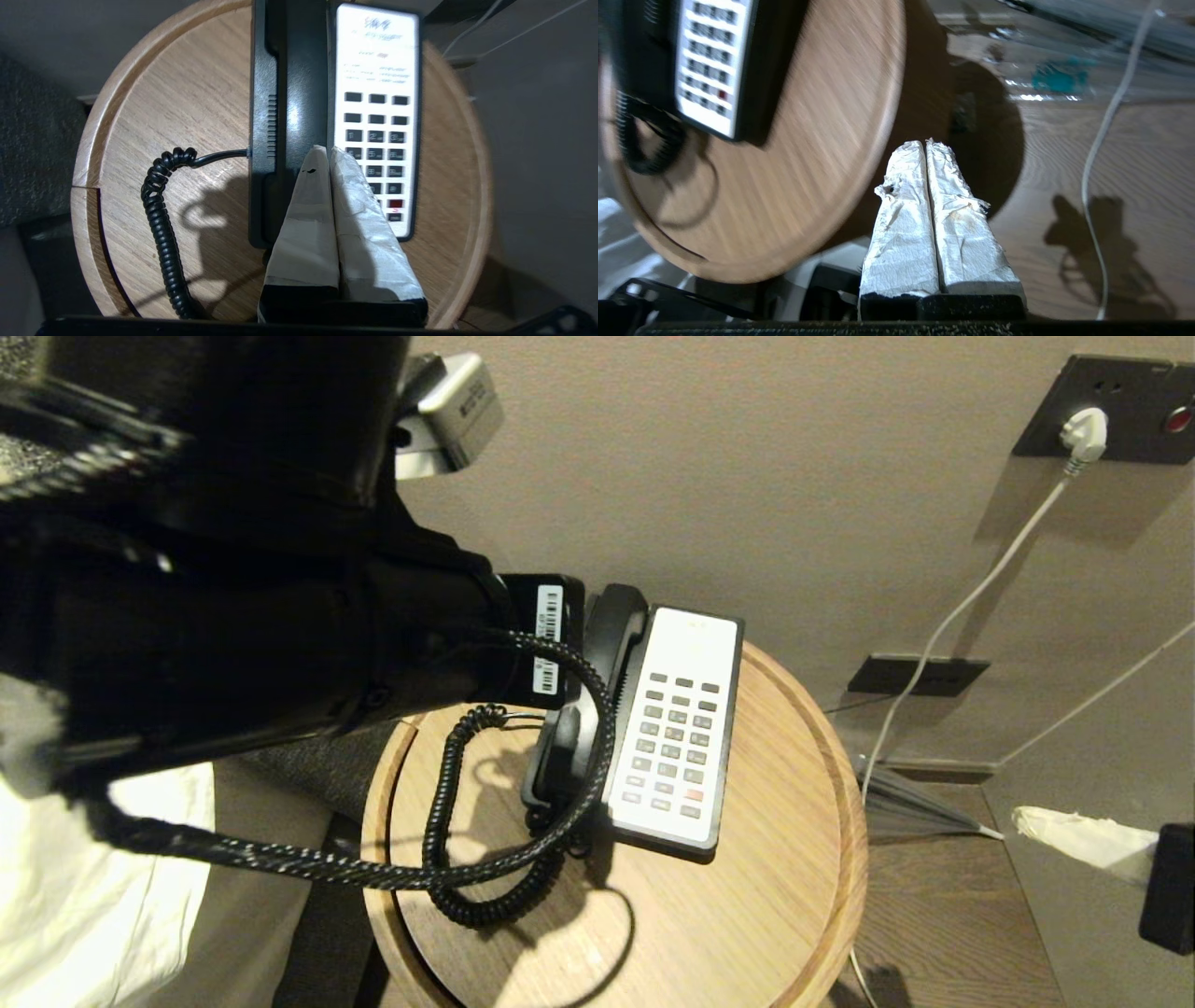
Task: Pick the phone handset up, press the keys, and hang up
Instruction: End the call using the dial pad
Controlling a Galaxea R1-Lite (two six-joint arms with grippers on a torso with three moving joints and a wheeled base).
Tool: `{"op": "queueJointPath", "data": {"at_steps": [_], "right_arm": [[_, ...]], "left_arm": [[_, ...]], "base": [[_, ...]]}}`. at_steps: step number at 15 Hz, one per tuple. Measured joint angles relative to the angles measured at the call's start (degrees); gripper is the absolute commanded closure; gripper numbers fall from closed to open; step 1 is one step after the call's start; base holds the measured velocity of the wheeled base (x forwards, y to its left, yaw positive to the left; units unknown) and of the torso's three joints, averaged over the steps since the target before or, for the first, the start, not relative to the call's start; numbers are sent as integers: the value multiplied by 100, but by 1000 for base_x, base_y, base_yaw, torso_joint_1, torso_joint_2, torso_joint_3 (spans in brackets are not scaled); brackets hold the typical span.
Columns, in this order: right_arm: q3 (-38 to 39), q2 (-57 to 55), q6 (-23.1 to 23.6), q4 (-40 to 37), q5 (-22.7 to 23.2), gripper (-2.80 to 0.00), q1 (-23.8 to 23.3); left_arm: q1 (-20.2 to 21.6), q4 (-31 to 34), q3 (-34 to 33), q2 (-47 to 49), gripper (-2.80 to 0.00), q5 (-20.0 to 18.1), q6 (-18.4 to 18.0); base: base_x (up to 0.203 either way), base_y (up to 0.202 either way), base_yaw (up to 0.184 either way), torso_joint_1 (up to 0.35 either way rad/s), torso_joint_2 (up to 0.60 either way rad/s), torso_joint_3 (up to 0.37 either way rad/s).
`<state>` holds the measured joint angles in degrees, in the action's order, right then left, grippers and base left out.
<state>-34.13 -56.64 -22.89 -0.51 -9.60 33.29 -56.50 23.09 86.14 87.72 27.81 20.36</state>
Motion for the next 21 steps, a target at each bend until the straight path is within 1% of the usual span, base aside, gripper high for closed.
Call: {"op": "queueJointPath", "data": {"at_steps": [3,4,6,8,10,13,18,21], "right_arm": [[-533,-591,6,0,136,0,41],[-731,-836,3,-4,168,0,118],[-1116,-1351,-4,-20,192,0,431],[-1528,-1864,-15,-48,207,0,844],[-1856,-2313,-20,-41,207,0,1118],[-2041,-2754,-17,-22,168,0,1434],[-2178,-3138,-12,-32,216,0,1647],[-2190,-3240,-23,-6,256,0,1681]], "left_arm": [[-71,-51,-96,-370,0,5,0],[-77,-61,-178,-517,0,1,-4],[-77,-77,-336,-825,0,-2,4],[-47,-66,-474,-1143,0,-5,68],[-6,-61,-657,-1459,0,-6,128],[86,-83,-1036,-1914,0,-65,138],[177,-88,-1070,-2184,0,-85,139],[226,-90,-1120,-2281,0,-107,150]], "base": [[0,0,0,0,0,0],[0,0,0,0,0,0],[0,0,0,0,0,0],[0,0,0,0,0,0],[0,0,0,0,0,0],[0,0,0,0,0,0],[0,0,0,0,0,0],[0,0,0,0,0,0]]}}
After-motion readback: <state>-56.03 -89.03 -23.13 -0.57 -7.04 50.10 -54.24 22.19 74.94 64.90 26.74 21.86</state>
